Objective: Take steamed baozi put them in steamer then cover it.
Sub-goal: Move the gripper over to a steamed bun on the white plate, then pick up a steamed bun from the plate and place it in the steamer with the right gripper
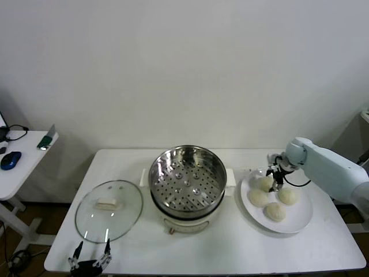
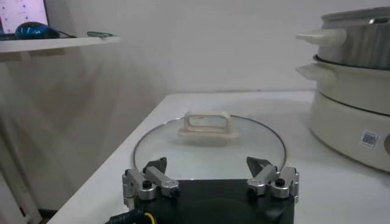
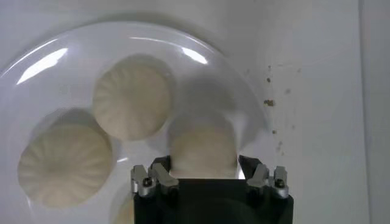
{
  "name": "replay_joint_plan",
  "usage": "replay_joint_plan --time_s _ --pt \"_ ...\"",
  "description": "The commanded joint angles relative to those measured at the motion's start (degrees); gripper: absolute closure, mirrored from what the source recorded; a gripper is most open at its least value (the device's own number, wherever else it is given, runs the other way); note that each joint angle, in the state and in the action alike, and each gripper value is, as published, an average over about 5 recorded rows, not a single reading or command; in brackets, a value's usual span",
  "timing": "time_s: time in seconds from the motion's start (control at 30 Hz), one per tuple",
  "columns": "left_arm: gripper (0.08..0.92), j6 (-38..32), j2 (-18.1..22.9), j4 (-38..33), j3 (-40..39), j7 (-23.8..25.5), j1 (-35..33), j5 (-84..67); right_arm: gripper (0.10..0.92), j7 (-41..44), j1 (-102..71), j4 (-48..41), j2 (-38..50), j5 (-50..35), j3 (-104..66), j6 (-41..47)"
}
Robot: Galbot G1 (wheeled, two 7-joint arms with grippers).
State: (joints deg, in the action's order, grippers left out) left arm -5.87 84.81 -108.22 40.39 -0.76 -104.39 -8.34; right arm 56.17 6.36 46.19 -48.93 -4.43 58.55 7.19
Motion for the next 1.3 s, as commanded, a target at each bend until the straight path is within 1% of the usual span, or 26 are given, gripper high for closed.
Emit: replay_joint_plan --time_s 0.03,0.2,0.3,0.5,0.63,0.77,0.87,1.0,1.13,1.3 --pt "0.177 -0.1 0.0 0.0 -0.1 -0.1 -0.1 0.2 0.318 -0.1 0.2 -0.3 -0.4 -0.1 -0.3 0.0" --pt "0.177 -0.3 0.2 -0.2 -0.5 -0.2 -0.3 0.6 0.329 1.3 6.5 3.6 1.2 -3.0 4.3 -0.4" --pt "0.177 -0.3 0.2 -0.4 -0.7 -0.3 -0.4 0.8 0.330 2.0 14.2 7.1 2.1 -5.5 10.1 -2.1" --pt "0.177 -0.5 0.0 -0.3 -1.0 -0.4 -0.6 1.5 0.330 3.3 34.8 14.5 0.1 -11.0 24.1 -11.1" --pt "0.177 -0.3 -0.1 -0.3 -1.1 -0.4 -0.6 1.7 0.330 3.5 45.3 22.8 -2.7 -13.7 28.6 -16.6" --pt "0.177 -0.1 -0.2 -0.4 -1.4 -0.4 -0.5 2.0 0.330 1.3 51.3 31.8 -6.1 -13.8 30.1 -21.8" --pt "0.177 0.0 -0.3 -0.4 -1.5 -0.4 -0.4 2.1 0.330 -0.6 53.3 38.7 -9.0 -12.4 30.7 -26.6" --pt "0.177 0.1 -0.4 -0.5 -1.4 -0.4 -0.3 2.2 0.330 -2.1 52.4 43.7 -13.6 -7.8 30.8 -32.7" --pt "0.177 0.1 -0.5 -0.6 -1.4 -0.4 -0.1 2.1 0.330 -2.6 47.5 42.9 -17.2 -2.3 30.9 -36.5" --pt "0.177 0.1 -0.5 -0.9 -1.4 -0.4 -0.1 2.1 0.330 -3.9 39.7 36.3 -20.2 6.6 30.3 -38.7"
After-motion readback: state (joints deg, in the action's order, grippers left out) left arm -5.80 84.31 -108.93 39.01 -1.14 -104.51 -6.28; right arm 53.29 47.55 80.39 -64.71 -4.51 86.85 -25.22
